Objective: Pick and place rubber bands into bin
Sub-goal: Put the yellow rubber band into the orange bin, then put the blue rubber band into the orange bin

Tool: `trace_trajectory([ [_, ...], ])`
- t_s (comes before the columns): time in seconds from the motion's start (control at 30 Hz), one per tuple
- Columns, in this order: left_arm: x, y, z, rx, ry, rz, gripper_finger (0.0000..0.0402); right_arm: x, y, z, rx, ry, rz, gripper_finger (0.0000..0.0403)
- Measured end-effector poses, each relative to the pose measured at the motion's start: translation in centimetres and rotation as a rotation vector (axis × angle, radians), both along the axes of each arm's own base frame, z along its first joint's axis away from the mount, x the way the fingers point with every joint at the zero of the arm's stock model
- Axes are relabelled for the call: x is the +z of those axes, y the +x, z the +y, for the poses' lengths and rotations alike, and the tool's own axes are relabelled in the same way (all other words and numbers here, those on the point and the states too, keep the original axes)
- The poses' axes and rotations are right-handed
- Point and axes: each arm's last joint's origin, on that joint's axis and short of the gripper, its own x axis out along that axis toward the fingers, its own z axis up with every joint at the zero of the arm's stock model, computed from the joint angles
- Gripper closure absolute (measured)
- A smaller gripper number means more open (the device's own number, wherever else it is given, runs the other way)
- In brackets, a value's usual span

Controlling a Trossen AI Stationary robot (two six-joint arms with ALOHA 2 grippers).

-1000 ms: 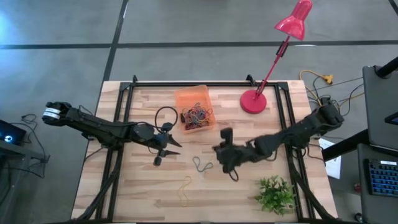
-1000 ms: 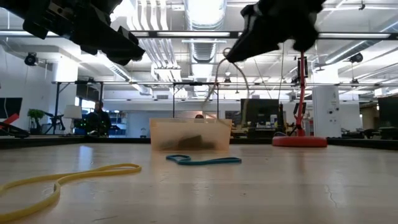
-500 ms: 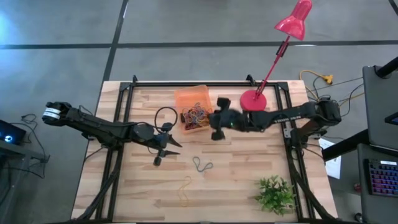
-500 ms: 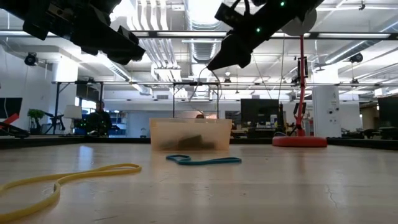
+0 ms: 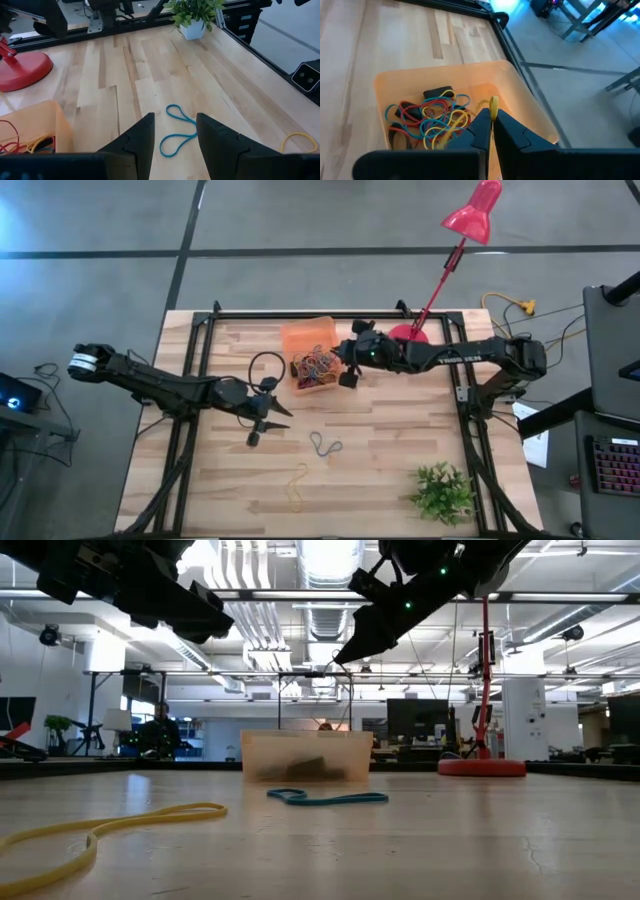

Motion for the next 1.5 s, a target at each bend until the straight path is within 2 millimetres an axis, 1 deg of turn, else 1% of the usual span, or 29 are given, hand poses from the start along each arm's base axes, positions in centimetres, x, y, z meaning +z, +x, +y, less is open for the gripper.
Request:
trace_trajectory([
  [0.1,0.0,0.0,0.0,0.000,-0.001,-0.003,0.0272,-0.4,-0.1,-0.2,0.037,0.037,0.003,0.0392],
  [0.2,0.0,0.0,0.0,0.000,-0.001,-0.003,0.0272,-0.5,-0.1,-0.2,0.064,0.064,0.000,0.0376],
  [0.53,-0.2,0.2,-0.1,-0.001,0.000,0.002,0.0272,-0.9,-0.1,-0.6,0.049,0.100,-0.003,0.0276],
  [0.7,-0.4,0.4,-0.1,-0.001,0.001,0.005,0.0272,-1.0,-0.2,-0.5,0.049,0.105,0.003,0.0238],
  [0.9,-1.0,0.8,-0.1,0.000,0.006,0.032,0.0272,-1.0,-0.2,-0.5,0.052,0.124,0.005,0.0214],
  [0.97,-1.5,1.0,-0.2,0.001,0.005,0.055,0.0272,-1.3,-0.3,-0.3,0.073,0.179,0.019,0.0211],
  [1.03,-2.0,1.3,-0.2,-0.001,0.004,0.083,0.0272,-1.7,-0.5,0.0,0.109,0.270,0.048,0.0211],
  [1.13,-3.3,1.8,-0.5,-0.052,-0.028,0.151,0.0272,-2.7,-1.0,1.0,0.175,0.404,0.120,0.0214],
  [1.2,-4.1,2.2,-0.9,-0.082,-0.053,0.198,0.0272,-3.5,-1.3,2.3,0.217,0.459,0.164,0.0216],
  [1.37,-6.2,3.3,-2.3,-0.134,-0.089,0.275,0.0272,-5.3,-2.0,6.0,0.331,0.493,0.245,0.0220],
  [1.5,-6.9,4.2,-3.9,-0.175,-0.110,0.276,0.0272,-6.2,-2.4,9.0,0.391,0.520,0.260,0.0225],
])
